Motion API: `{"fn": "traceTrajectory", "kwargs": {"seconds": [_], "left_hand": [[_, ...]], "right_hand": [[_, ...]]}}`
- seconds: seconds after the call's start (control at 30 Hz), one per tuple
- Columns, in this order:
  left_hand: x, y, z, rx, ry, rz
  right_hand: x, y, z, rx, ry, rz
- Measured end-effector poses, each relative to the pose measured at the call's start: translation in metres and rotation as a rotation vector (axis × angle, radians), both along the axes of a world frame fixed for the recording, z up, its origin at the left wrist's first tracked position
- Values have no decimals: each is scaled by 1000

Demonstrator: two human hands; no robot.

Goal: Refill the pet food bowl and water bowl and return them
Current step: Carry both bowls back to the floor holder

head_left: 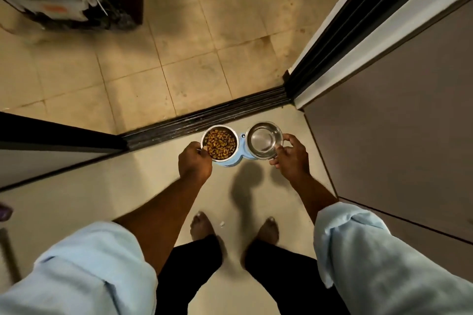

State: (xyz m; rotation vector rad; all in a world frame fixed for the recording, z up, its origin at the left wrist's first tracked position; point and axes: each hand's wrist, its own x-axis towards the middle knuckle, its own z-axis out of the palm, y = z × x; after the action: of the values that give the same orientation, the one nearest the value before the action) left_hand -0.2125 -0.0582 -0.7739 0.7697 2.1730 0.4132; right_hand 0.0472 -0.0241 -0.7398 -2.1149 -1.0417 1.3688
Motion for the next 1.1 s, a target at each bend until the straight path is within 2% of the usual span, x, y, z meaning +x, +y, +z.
{"fn": "traceTrajectory", "kwargs": {"seconds": [0.33,0.53,0.7,0.83,1.1], "left_hand": [[3,-6,-144,-15,-1,2],[10,-1,-222,-45,-92,31],[9,-13,-304,-46,-101,9],[18,-10,-307,-74,-132,33],[18,-8,-344,-82,-106,52]], "right_hand": [[5,1,-180,-23,-9,2],[9,-3,-282,-5,-60,52],[17,-8,-343,-15,-119,56],[22,-6,-376,-2,-157,64],[20,5,-389,10,-141,70]]}}
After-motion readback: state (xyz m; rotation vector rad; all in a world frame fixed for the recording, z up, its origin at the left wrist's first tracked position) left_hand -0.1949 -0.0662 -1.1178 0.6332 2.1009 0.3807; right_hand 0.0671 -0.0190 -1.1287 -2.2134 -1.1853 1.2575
